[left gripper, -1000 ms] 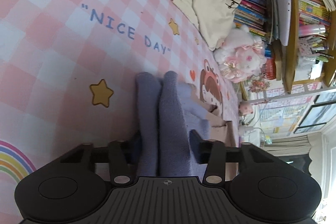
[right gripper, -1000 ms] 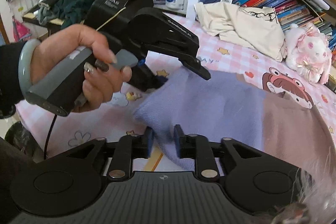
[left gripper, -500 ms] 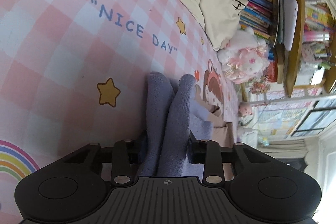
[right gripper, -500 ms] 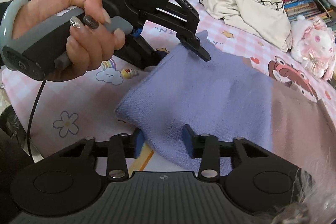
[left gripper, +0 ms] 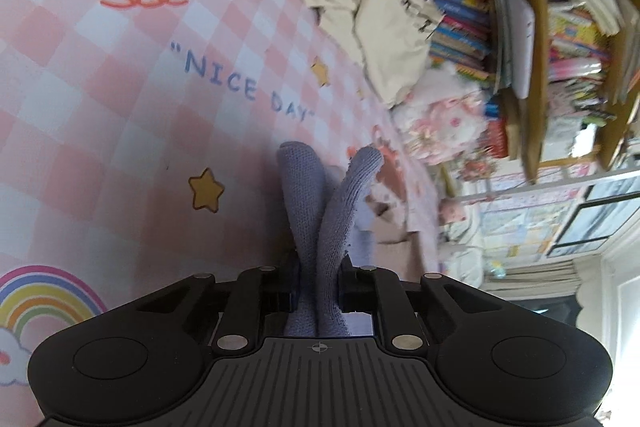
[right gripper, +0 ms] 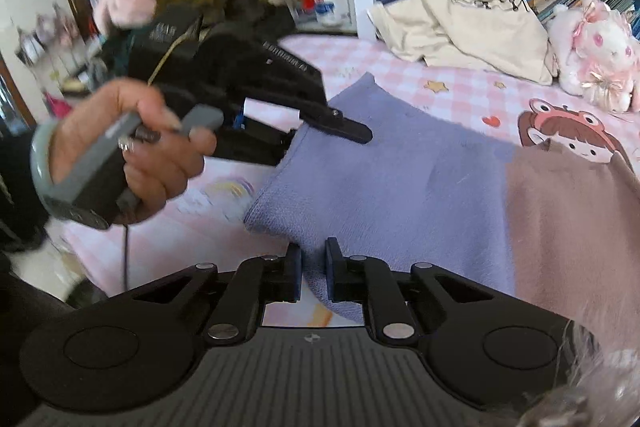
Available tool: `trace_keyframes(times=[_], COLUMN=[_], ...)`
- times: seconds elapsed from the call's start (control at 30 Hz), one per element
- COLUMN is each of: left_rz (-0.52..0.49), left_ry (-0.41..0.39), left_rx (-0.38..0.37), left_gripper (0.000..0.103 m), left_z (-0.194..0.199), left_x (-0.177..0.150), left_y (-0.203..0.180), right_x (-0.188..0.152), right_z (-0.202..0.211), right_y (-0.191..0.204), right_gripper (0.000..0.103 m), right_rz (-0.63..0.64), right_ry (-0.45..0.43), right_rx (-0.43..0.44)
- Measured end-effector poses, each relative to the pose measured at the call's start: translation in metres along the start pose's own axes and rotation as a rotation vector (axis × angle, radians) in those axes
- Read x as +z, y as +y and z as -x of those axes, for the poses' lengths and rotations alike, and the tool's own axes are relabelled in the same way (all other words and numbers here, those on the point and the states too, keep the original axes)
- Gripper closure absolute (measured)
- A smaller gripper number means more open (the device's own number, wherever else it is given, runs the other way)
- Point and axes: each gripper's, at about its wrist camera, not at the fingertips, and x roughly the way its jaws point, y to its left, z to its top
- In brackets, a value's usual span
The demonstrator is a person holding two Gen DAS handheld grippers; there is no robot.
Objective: Fold clothes
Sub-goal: 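Lift the sweater edge with both tools and fold it over the other half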
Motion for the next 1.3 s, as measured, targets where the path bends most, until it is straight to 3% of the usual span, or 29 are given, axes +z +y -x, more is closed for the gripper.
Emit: trace_keyframes(times=[0.23, 0.47, 0.7, 0.97, 1.3], left_rz=[-0.020, -0.063, -0.116, -0.128, -0.141], left_ry=[-0.060, -0.089, -0.110, -0.154, -0.197], left_rx=[-0.075, -0.123, -0.094, -0.021, 0.090], left_gripper=[0.088, 0.088, 0.088, 0.088, 0.087], left_z=[0.013, -0.002, -0.037, -0.083, -0.116], left_x=[-0.001, -0.013, -0.030, -0.055, -0.071], left_y=[-0.034, -0.082, -0.130, -0.167, -0.198], right_x=[0.020, 0.027, 0.018, 0.004, -0.007], right_z=[0.029, 0.064, 0.101, 0.119, 0.124], right_y=[-0.016, -0.052, -0.109, -0.177, -0.232], right_gripper=[0.092, 0.092, 0.092, 0.092, 0.092], right_rz=[-0.057, -0.080, -0.091, -0.092, -0.138], right_ry=[-0.097, -0.191, -0.259, -0.266, -0.255], right_rx=[0.057, 0.074, 0.077, 0.100, 0.168])
